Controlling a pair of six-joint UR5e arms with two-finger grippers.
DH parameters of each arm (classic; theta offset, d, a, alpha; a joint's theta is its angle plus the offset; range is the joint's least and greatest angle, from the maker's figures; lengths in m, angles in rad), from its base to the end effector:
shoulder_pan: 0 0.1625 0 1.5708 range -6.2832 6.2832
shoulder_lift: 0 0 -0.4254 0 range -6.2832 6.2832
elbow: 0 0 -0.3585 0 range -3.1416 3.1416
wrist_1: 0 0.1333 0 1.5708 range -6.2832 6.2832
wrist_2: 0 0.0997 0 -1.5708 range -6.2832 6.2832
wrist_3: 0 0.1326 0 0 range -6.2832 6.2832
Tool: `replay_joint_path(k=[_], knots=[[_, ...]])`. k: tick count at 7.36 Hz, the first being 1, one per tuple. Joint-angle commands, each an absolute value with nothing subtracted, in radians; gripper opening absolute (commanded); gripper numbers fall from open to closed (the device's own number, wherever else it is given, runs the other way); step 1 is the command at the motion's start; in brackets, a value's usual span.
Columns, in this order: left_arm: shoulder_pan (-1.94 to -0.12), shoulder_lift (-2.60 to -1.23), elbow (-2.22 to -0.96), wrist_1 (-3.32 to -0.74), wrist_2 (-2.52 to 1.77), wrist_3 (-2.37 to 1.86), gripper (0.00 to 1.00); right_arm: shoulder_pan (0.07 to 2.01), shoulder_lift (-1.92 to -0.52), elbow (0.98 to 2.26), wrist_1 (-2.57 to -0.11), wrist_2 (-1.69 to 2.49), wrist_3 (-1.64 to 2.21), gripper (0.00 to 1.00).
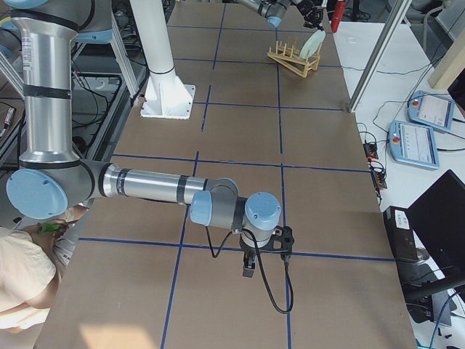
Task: Place plate on table
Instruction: 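Close the left gripper on the plate rim and lift it from the rack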
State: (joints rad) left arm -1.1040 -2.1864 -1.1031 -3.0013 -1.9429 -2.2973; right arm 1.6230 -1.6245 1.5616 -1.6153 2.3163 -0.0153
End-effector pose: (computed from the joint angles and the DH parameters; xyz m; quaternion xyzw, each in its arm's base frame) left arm 0.2494 -0.6839 0.3563 0.0029 0.7096 -0.4687 0.5261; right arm 0.0654 -0.4208 0.7174 -0.0377 -0.3651 0.0367 0.9295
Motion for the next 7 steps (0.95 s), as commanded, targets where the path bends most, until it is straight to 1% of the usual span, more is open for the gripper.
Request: replay_joint_path(k=[1, 3, 5, 6, 7], knots=[[-1.132, -2.181, -1.205, -2.973, -1.986, -2.305, 0.00, 1.623, -1.624, 1.562, -1.615, 2.316, -0.015, 1.00], [-1.192, -2.181, -1.340, -2.810, -2.112, -2.304, 0.00, 1.623, -1.624, 1.562, -1.615, 2.316, -0.015, 1.00], [-1.178, -2.204, -1.437, -2.592, -2.239, -2.277, 0.00, 1.623, -1.624, 1.562, -1.615, 2.316, -0.015, 1.00], [-1.152, -2.233, -1.477, -2.418, -2.261, -2.158, 0.00, 1.623, -1.624, 1.562, -1.615, 2.316, -0.015, 1.00], [-1.072, -2.285, -1.526, -2.167, -2.252, -2.023, 0.00, 1.623, -1.624, 1.562, -1.615, 2.316, -0.015, 1.00]])
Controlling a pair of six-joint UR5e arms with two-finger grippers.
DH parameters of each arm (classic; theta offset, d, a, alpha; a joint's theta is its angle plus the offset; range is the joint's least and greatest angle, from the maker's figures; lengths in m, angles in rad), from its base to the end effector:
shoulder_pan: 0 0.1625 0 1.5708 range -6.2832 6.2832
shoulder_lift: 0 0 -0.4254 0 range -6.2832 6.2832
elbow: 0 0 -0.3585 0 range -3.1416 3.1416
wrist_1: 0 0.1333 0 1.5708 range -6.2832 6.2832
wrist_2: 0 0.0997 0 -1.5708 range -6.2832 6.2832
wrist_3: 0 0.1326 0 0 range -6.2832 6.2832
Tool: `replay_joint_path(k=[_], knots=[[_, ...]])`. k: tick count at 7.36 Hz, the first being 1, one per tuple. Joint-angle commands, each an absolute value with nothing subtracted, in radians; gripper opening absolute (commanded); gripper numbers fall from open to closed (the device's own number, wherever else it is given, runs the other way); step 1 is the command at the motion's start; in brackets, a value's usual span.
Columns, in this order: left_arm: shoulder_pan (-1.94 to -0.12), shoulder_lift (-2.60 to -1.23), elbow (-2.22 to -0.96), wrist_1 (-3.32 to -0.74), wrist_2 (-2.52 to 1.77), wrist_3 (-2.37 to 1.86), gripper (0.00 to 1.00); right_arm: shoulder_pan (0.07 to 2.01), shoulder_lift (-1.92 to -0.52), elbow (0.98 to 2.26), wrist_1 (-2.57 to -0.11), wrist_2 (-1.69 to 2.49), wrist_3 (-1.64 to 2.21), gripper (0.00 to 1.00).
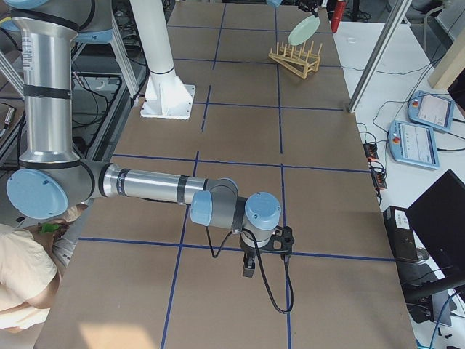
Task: Place plate on table
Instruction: 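Carry the plate toward the robot and lower it flat onto the table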
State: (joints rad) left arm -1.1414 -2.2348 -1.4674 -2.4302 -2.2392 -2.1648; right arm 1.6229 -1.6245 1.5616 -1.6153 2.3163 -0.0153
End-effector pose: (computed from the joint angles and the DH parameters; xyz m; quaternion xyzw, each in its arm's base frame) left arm 0.2381 -0.6429 0.2240 -0.0731 0.6601 -0.4083 0.6263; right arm 0.0654 -0.4208 0.7174 -0.0377 -0.3651 0.0367 0.9295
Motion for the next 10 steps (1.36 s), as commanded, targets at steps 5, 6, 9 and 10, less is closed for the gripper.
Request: replay_joint_path(k=[5, 6, 9, 10], knots=[[-0.648, -2.588, -1.340, -1.171, -1.869, -1.508, 0.00, 1.623, -1.624, 1.562, -1.615, 2.316, -0.015, 1.00], [-0.600, -2.553, -1.321, -1.170, -1.856, -1.505, 0.00, 1.623, -1.624, 1.562, -1.615, 2.316, -0.015, 1.00], [-0.525, -2.499, -1.327, -1.198, -1.858, -1.505, 0.00, 1.623, -1.624, 1.562, -1.615, 2.316, -0.015, 1.00], [-0.522, -2.485, -1.330, -1.231, -1.858, -1.505, 0.00, 1.623, -1.624, 1.562, -1.615, 2.316, -0.015, 1.00]])
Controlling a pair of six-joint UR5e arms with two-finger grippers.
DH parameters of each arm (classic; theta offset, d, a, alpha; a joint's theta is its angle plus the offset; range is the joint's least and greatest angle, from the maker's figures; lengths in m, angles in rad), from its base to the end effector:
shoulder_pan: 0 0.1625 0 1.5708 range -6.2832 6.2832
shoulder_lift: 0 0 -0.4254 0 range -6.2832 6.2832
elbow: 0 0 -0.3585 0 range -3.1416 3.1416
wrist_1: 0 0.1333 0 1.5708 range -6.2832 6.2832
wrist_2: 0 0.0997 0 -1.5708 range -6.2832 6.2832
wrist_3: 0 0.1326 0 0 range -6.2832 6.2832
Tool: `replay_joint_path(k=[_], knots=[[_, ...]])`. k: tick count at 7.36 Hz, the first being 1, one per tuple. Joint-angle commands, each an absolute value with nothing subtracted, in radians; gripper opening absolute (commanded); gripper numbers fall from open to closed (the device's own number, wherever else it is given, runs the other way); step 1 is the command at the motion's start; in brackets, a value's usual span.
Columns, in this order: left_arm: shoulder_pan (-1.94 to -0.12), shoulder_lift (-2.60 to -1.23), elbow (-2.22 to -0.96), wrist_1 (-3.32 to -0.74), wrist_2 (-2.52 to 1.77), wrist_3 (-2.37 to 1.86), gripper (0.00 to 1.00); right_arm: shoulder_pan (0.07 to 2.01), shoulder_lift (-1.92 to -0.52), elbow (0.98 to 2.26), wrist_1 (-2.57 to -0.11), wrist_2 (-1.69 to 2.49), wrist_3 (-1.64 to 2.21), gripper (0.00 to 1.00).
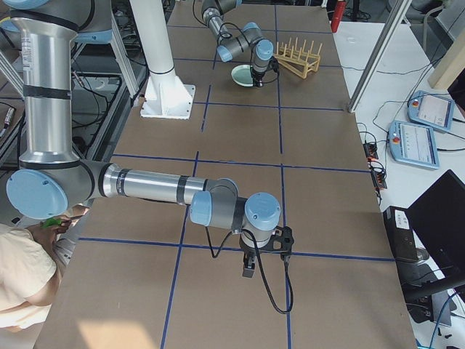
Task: Place plate on table
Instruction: 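Carry the plate toward the robot and lower it flat onto the table, then open the left gripper and withdraw it away from the plate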
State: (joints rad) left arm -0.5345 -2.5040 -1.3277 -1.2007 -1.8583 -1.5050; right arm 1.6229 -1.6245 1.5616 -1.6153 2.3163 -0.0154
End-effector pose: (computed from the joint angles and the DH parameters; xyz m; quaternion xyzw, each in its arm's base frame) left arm 0.5992 -0.4659 0.2768 -0.0885 0.1924 -0.2047 0.9556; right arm 0.0654 -0.4208 0.7174 -0.0377 -0.3651 0.0366 0.9295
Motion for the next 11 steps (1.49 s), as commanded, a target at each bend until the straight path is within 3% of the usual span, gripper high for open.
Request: replay_joint_path(k=[1, 2, 4, 6, 8, 11], knots=[[-0.522, -2.480, -1.330, -1.264, -1.858, -1.503, 0.22, 1.623, -1.624, 1.562, -1.615, 2.316, -0.015, 1.00], [-0.523, -2.479, -1.341, -1.270, -1.856, -1.505, 0.96, 1.623, -1.624, 1.562, -1.615, 2.316, -0.015, 1.00], [-0.570, -2.421, -1.530, -1.273, -1.856, -1.459, 1.00, 1.623, -1.624, 1.562, -1.615, 2.316, -0.015, 1.00], [-0.729, -2.312, -1.742, -1.273, -1.897, -1.206, 1.00, 1.623, -1.624, 1.560, -1.615, 2.316, -0.015, 1.00], [-1.000, -2.188, -1.786, -1.281, -2.070, -0.708, 1.00, 1.623, -1.624, 1.562, -1.615, 2.316, -0.015, 1.00], [-1.349, -1.882, -1.750, -1.414, -2.238, -0.075, 1.00, 1.623, -1.624, 1.560, -1.615, 2.316, -0.015, 1.00]])
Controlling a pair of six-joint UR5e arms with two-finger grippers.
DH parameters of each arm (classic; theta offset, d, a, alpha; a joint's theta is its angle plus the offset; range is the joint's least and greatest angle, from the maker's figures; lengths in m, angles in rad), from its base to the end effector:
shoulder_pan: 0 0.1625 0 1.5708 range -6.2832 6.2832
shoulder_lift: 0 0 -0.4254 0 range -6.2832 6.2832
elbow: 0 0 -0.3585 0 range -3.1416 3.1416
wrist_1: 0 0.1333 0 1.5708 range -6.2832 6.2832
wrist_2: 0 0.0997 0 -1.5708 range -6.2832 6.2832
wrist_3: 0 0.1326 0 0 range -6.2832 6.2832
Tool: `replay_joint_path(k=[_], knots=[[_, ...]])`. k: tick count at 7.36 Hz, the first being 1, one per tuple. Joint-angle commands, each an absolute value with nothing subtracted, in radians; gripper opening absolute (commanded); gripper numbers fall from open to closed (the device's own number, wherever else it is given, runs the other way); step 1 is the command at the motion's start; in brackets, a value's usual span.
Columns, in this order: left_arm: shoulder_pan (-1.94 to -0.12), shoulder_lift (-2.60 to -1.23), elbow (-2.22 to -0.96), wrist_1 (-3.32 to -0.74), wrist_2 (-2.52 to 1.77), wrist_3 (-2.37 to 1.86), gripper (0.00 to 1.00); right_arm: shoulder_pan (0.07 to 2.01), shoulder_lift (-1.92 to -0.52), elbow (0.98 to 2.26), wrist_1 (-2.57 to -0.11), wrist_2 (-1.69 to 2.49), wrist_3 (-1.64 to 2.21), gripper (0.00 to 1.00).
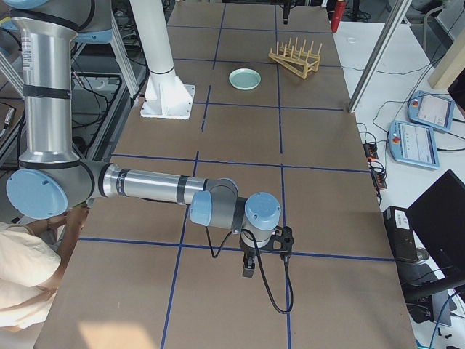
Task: Place plate on table
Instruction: 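Open the left gripper and withdraw it away from the plate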
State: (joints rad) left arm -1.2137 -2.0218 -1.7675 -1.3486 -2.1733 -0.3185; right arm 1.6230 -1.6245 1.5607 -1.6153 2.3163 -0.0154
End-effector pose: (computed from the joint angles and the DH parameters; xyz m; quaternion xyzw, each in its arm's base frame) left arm 0.1578 -0.5892 0.3874 0.0941 0.3405 0.0807 0.9321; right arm 0.0654 -0.4207 0.7178 -0.0381 -0.3651 0.0368 0.9294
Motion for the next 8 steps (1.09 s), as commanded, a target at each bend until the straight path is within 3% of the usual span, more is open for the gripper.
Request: replay_joint_path(k=[1, 4, 8], knots=[[-1.432, -1.776, -1.699, -1.518, -2.291, 0.048, 1.00, 1.623, -1.624, 1.560, -1.615, 2.316, -0.015, 1.00], [-1.528, -1.581, -1.672, -1.601, -2.342, 0.078, 1.00, 1.623, -1.624, 1.560, -1.615, 2.316, -0.015, 1.00], [-1.577, -1.539, -1.658, -1.591, -2.338, 0.071, 1.00, 1.623, -1.624, 1.560, -1.615, 2.316, -0.015, 1.00]])
